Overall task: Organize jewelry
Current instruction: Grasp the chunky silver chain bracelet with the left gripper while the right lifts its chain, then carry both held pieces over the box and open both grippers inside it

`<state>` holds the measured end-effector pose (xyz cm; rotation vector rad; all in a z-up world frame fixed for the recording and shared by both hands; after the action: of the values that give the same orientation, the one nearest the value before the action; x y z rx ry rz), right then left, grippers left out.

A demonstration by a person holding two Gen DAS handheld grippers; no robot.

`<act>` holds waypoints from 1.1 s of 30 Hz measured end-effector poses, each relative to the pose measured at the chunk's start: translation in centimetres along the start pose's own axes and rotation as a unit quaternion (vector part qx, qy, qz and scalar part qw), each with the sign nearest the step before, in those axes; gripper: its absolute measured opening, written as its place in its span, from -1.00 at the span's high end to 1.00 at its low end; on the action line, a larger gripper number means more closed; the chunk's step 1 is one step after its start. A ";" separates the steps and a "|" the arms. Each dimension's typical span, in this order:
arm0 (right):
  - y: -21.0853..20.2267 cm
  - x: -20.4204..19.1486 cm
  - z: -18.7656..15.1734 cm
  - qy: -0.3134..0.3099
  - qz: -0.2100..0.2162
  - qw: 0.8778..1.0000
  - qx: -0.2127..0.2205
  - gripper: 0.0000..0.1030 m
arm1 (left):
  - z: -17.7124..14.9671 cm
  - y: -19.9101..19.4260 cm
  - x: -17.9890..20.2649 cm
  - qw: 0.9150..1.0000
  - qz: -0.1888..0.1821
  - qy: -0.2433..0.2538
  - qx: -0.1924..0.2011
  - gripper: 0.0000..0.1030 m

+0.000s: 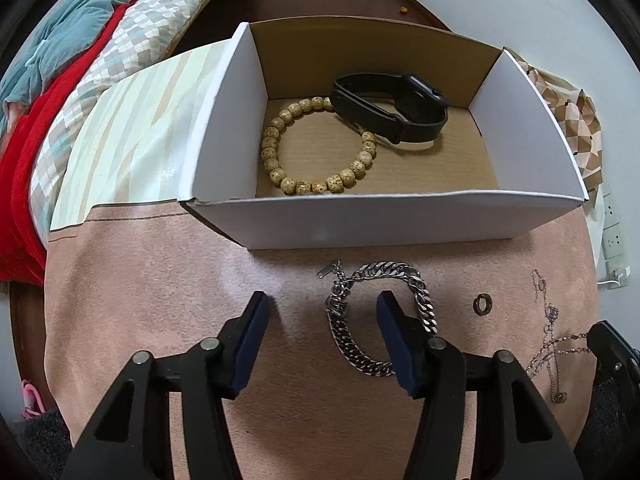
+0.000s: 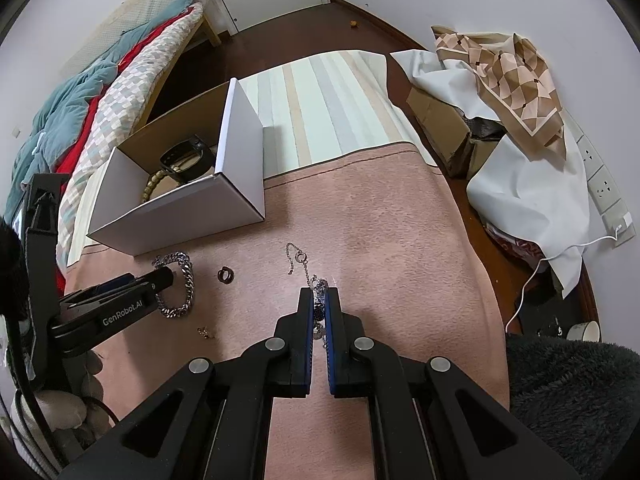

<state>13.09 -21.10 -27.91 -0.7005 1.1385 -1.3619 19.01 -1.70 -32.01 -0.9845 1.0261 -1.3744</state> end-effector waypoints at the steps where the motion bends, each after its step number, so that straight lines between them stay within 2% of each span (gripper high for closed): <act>1: 0.0 0.1 0.0 0.001 0.000 1.000 0.000 0.90 | 0.0 0.0 0.1 1.000 -0.001 0.002 0.002 0.21; 3: 0.0 0.1 0.1 0.004 0.000 1.000 0.001 0.90 | 0.2 -0.2 0.4 1.000 -0.006 0.010 0.005 0.74; 4: -0.1 0.2 0.1 0.005 0.000 1.000 0.001 0.90 | 0.3 -0.2 0.8 1.000 -0.011 0.011 0.002 0.85; 5: -0.1 0.2 0.1 0.006 0.001 1.000 0.002 0.90 | 0.2 -0.2 1.0 1.000 -0.022 0.007 0.000 0.85; 16: -1.5 -0.7 1.0 0.006 0.017 1.000 0.018 0.90 | 0.2 -3.2 1.2 0.998 -0.049 0.008 0.026 0.87; 25: -4.1 -2.2 2.6 0.007 0.048 0.998 0.043 0.90 | 0.6 -8.1 0.9 0.994 -0.088 0.029 0.052 0.87; 33: -7.5 -5.2 5.8 -0.015 0.089 0.993 0.073 0.90 | 3.1 -12.6 1.5 0.990 -0.106 0.036 0.085 0.87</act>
<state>16.28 -18.38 -17.93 -0.5008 1.0396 -1.2643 18.41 -3.04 -19.00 -0.9414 0.8595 -1.6546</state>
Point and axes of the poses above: each gripper's, at about its wrist camera, not at the fingertips, and y roughly the way its jaws point, x to its right, z to its top, the point moved 9 cm from there along y, roughly the way its jaws point, and after that the axes turned 1 degree about -z, right-handed, at the moved point
